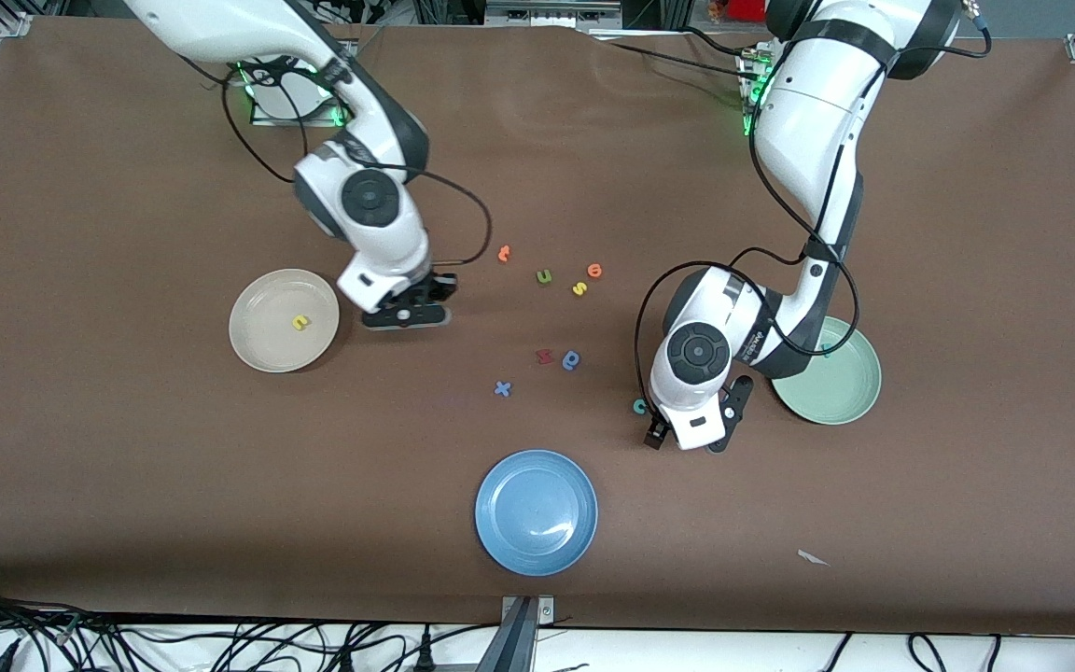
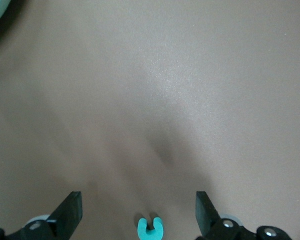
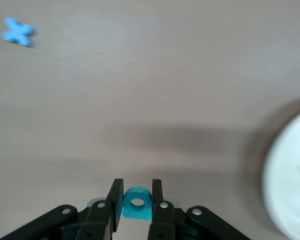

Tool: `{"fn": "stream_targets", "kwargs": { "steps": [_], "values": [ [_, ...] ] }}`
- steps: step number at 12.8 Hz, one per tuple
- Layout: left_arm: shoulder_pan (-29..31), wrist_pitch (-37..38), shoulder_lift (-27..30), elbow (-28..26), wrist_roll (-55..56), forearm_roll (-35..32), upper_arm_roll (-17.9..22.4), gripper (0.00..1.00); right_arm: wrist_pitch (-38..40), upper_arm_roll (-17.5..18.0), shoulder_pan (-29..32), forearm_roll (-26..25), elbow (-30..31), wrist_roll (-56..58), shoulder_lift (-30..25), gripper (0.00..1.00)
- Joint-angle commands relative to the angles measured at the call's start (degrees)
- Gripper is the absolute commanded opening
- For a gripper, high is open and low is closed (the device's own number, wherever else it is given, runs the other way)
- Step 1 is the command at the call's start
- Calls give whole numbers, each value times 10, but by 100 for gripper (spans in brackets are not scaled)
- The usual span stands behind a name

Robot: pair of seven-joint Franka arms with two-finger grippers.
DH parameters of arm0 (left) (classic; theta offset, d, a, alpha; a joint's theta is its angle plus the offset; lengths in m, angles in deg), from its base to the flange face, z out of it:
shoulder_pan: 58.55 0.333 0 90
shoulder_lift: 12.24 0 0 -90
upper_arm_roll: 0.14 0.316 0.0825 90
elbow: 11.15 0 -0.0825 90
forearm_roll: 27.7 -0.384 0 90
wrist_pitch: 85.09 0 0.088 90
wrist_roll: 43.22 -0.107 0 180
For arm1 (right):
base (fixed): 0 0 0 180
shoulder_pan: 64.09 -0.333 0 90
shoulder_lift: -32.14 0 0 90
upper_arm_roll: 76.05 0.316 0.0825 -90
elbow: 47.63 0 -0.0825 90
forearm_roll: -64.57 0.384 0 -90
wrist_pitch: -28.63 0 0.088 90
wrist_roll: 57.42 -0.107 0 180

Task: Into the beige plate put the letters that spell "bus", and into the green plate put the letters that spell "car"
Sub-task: 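Grasp the cyan a with the right gripper while the left gripper grasps cyan c, then place the cyan a on the cream plate while the left gripper carries cyan c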

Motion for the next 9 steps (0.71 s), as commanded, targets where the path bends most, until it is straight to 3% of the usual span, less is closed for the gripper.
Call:
{"fn": "stream_targets", "kwargs": {
  "steps": [1,5,7,8,9],
  "values": [
    [-12,3,-18,22,11,-15,-1,100,29,12,65,21,56,115,-68,1],
    [-25,-40,-34,22,13,-15,-3,100,31,11,175,21,91,302,-91,1],
    [-24,-54,-38,21,9,-13,-5,100,25,-2,198,25,97,360,-84,3],
    [-20,-54,-40,22,8,-13,-6,100,24,-7,198,26,97,362,-82,21],
    [-17,-54,-40,24,6,-13,-8,94,24,-8,198,26,97,355,-79,59]
  ]
}}
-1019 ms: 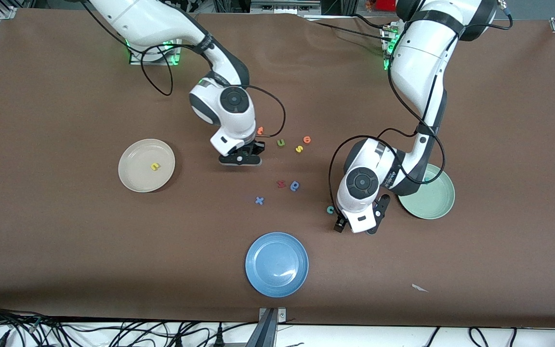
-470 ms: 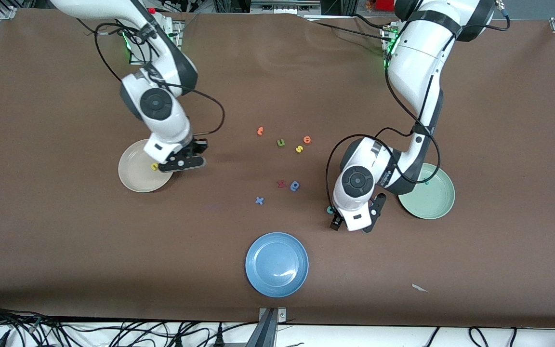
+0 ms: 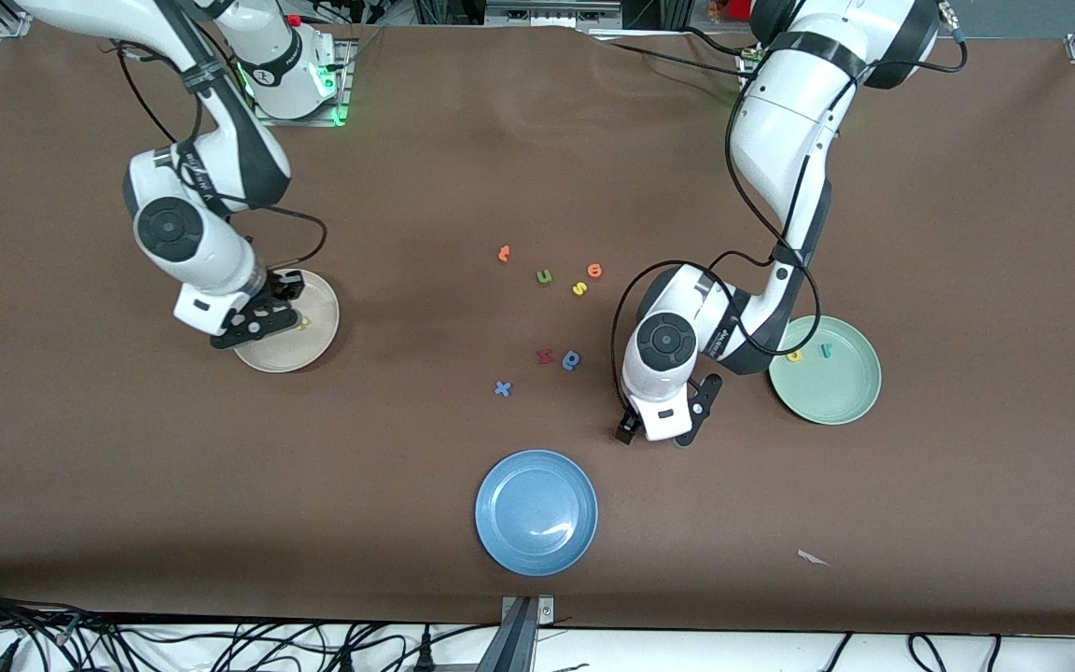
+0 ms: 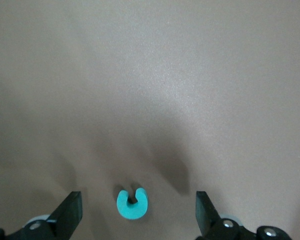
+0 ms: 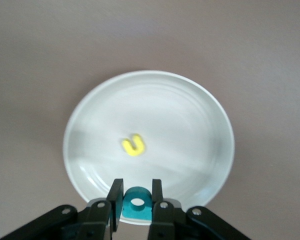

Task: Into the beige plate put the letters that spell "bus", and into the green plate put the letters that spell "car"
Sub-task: 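Place the cyan a on the cream plate while the left gripper carries cyan c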

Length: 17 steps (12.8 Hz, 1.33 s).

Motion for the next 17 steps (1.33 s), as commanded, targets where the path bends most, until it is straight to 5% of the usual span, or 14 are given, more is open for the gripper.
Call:
{"fn": "stream_targets", "kwargs": {
  "steps": [1,2,5,8,13,17],
  "values": [
    [6,2,-13,23,3,-10,-3,86,-6,3,-2,12,11,6,-7,75],
    [4,2,-15,22,-7,-9,-3,85,-6,4,-2,20,11,5,-7,88],
    [0,2,-20,23,-9,9,-3,79,-5,6,-5,60,7,2,-7,89],
    [-1,2,-20,23,-10,15,-3,62,-6,7,-80,104,-12,-107,1,89],
    [3,2,-19,23,-13,20,-3,9,-41,6,-174,103,-32,-280,23,89],
    [37,12,20,25,-89,44,-5,0,-53,7,-202,98,-44,-332,39,89]
  ]
}}
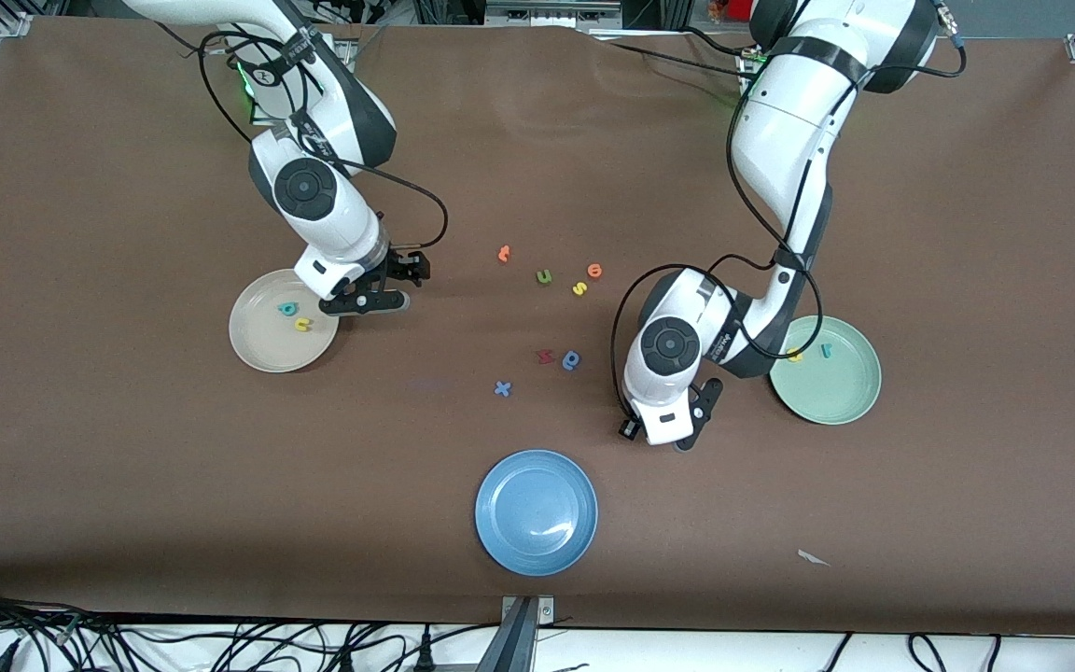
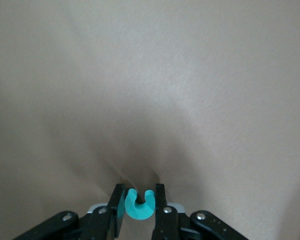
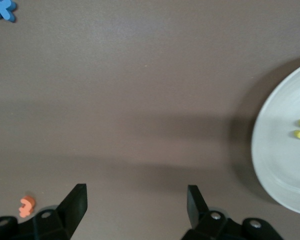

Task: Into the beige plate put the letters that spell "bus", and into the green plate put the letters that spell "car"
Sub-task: 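Place the cyan a on the cream plate while the left gripper carries cyan c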

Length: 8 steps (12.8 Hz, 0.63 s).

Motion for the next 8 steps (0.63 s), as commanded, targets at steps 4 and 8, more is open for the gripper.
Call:
{"fn": "stream_targets", "kwargs": {
  "steps": [4,8],
  "values": [
    [85,131,108,2,-222,62,0,0,2,-5,-56,3,-51,-73,36,89],
    [163,288,151,-12,-415,60,1,0,3,-41,-145,-3,-119,-179,86,89]
  ]
}}
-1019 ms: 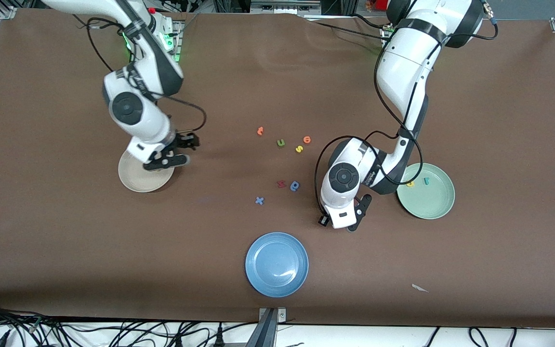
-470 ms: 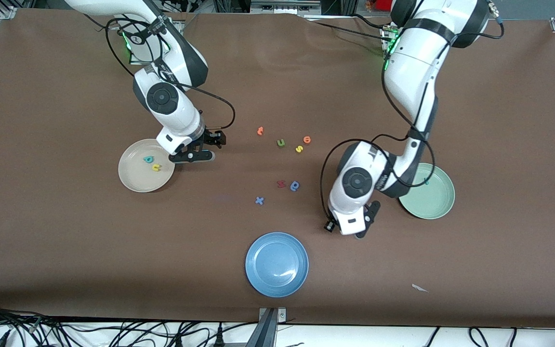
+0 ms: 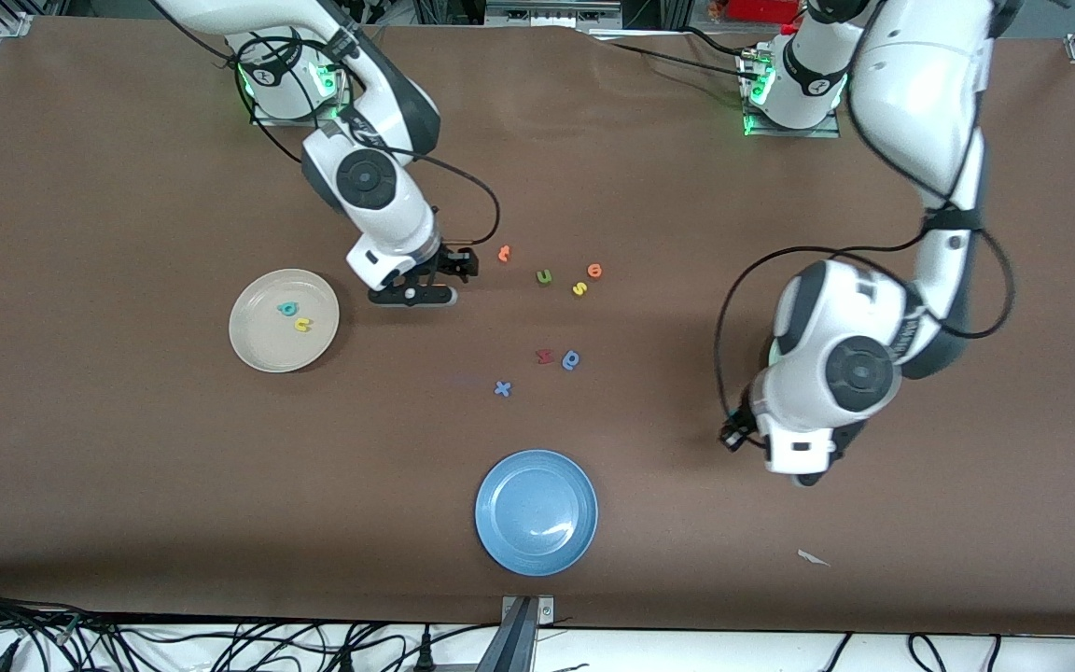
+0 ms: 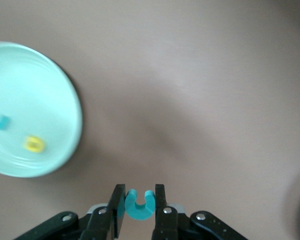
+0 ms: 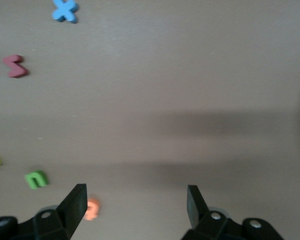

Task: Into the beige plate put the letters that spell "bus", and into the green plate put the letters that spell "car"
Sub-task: 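Place the cyan a on the cream plate while the left gripper carries cyan c, then release the cyan c on the green plate and raise the left gripper to rest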

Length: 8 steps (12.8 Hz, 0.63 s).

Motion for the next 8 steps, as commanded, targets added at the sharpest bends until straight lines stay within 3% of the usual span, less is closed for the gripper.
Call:
{"fn": "stream_targets", "kwargs": {
  "steps": [1,5,8],
  "values": [
    [52,65,28,-38,-119,12,-3,0,4,-42,-73,-2,-72,-67,51,89],
    [104,66,62,-111,-196,5,-2,0,6,-107,-191,-27,-191,-180,136,89],
    [120,-15,83,-192,-216,4,-2,0,7,-152,-269,-45,-293,-281,217,89]
  ]
}}
